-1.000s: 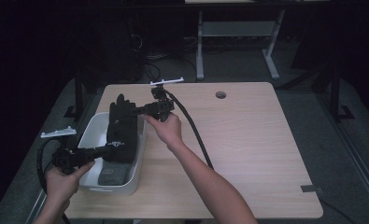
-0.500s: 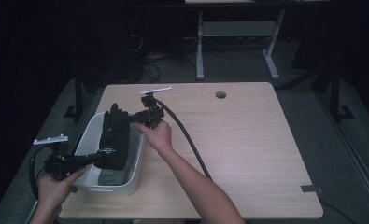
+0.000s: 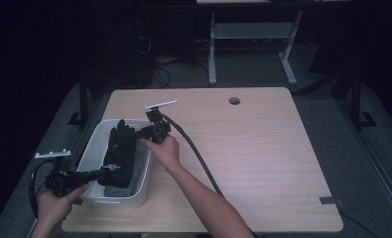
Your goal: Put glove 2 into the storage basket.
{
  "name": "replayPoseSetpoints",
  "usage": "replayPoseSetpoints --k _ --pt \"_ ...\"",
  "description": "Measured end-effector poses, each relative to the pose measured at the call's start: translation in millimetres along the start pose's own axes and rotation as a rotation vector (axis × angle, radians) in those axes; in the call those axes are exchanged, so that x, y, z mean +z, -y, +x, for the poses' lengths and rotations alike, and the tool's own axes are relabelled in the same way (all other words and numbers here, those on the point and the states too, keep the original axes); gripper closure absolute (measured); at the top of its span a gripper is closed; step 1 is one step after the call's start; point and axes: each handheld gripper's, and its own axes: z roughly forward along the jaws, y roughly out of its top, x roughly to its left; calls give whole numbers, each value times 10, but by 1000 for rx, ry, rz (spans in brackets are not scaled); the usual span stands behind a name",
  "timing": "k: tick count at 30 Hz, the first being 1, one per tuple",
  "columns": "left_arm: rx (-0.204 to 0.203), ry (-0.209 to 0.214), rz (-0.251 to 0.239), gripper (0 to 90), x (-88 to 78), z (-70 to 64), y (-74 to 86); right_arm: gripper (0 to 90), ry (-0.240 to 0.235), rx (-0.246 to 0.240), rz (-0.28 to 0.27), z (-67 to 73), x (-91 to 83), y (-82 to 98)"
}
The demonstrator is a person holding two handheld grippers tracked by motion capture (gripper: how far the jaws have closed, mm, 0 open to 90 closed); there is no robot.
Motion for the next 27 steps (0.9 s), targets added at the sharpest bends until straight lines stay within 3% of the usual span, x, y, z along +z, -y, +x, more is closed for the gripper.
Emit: replayPoseSetpoints --k 8,11,13,18,27 --pt "-17 11 21 793 13 53 38 703 43 -6 21 -61 55 46" --pt "-14 6 26 737 16 52 30 684 56 0 18 -77 27 30" --pt "-19 -2 24 628 19 51 16 669 61 5 22 -91 12 25" --pt "-25 -14 4 567 -30 52 -22 638 72 -2 9 -89 -55 1" --pt "-9 -12 -46 554 -79 -30 -124 610 59 -3 -28 -70 -247 -57"
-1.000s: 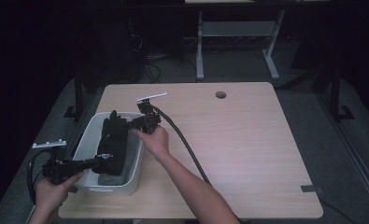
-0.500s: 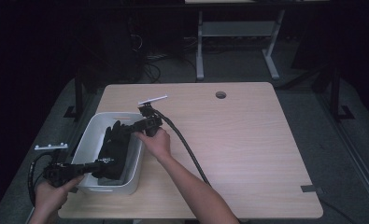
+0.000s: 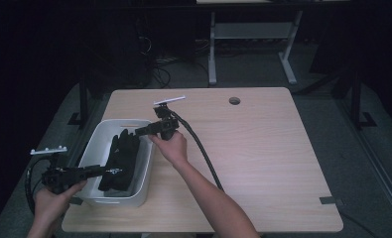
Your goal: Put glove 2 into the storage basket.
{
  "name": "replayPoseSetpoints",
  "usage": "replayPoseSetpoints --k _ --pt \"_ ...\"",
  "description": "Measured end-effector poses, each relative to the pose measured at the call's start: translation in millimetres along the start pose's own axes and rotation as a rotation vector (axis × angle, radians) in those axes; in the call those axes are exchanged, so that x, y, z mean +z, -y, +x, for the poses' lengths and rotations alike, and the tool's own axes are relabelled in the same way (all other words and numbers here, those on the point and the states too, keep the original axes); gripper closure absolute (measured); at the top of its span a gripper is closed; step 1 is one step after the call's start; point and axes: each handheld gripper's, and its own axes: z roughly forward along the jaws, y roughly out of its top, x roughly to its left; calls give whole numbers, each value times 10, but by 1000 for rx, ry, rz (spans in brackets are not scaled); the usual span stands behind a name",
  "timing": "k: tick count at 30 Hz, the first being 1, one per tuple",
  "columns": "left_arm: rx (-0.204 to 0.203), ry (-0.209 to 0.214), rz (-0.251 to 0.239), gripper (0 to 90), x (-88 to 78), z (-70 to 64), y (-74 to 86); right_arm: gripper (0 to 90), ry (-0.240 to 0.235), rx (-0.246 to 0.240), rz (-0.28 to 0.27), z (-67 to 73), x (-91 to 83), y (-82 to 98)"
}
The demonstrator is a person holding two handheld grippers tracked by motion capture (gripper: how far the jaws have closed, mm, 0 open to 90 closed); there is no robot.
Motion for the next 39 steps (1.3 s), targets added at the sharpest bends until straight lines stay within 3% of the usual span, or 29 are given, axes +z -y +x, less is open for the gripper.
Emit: replayPoseSetpoints --k 15,39 --pt "33 26 -38 497 42 -205 -169 546 -19 -10 -41 -21 -316 -55" --pt "85 61 -25 470 244 -493 -369 481 -48 5 -107 -122 -809 -53"
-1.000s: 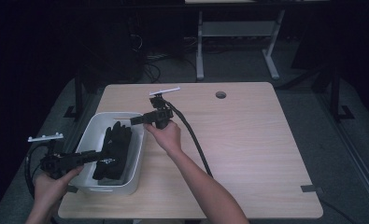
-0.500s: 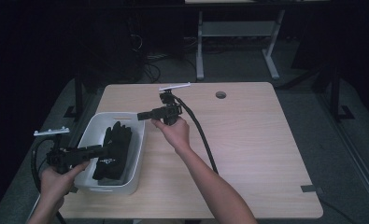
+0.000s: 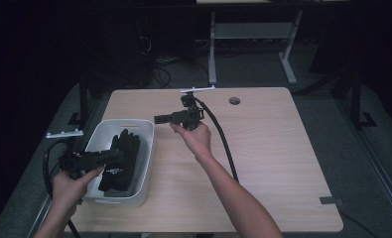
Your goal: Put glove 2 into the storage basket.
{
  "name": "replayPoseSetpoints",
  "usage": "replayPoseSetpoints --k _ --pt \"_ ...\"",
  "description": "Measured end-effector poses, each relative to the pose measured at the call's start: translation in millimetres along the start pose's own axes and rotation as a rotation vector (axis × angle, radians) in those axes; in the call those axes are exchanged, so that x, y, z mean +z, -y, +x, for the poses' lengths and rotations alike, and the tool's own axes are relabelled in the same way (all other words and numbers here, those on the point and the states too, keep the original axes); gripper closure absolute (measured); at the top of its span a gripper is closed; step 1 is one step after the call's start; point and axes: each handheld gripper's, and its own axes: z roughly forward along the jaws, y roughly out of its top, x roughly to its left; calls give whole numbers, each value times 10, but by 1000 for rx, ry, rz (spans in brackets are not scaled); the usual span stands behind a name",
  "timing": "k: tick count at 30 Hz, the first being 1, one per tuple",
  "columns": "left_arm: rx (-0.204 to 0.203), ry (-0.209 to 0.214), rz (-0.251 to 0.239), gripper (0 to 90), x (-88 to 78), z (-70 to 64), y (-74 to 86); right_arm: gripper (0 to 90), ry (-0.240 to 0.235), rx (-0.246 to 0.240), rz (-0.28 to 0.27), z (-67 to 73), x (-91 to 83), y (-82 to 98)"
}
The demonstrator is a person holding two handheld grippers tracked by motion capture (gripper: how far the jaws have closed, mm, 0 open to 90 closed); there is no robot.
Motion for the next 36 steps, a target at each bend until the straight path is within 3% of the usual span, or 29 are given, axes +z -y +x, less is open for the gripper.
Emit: replayPoseSetpoints --k 12,36 --pt "24 22 24 432 197 -168 -119 458 -3 15 -37 -133 -309 13" --pt "68 74 58 370 538 -482 -268 430 33 16 -75 -241 -847 68"
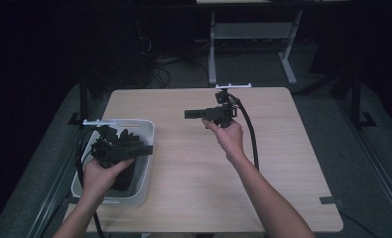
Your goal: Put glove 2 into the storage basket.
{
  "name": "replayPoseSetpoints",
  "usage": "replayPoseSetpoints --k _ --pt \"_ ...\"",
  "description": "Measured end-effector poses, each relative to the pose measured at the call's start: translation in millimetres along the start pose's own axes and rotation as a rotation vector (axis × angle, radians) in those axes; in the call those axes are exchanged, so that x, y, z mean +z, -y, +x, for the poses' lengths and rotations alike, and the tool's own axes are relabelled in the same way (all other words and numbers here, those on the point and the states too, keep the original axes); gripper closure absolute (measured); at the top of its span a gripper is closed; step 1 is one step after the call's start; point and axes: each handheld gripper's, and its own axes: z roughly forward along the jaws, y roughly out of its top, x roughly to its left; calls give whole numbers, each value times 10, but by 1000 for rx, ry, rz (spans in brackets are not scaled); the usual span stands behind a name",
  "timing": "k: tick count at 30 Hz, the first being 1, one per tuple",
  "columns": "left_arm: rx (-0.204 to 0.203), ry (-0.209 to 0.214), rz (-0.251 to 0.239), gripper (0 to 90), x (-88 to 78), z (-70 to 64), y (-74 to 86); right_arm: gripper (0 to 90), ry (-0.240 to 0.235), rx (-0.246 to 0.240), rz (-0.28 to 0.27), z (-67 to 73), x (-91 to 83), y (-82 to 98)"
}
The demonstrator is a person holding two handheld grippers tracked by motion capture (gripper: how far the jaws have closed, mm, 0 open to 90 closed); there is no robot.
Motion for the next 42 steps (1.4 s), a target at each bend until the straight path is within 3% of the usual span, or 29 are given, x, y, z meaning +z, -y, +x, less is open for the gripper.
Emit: replayPoseSetpoints --k 18,42 --pt "45 27 15 353 171 -202 -53 417 30 15 -38 -50 -404 54" --pt "82 61 63 313 565 -481 -125 383 69 73 -89 -340 -961 289"
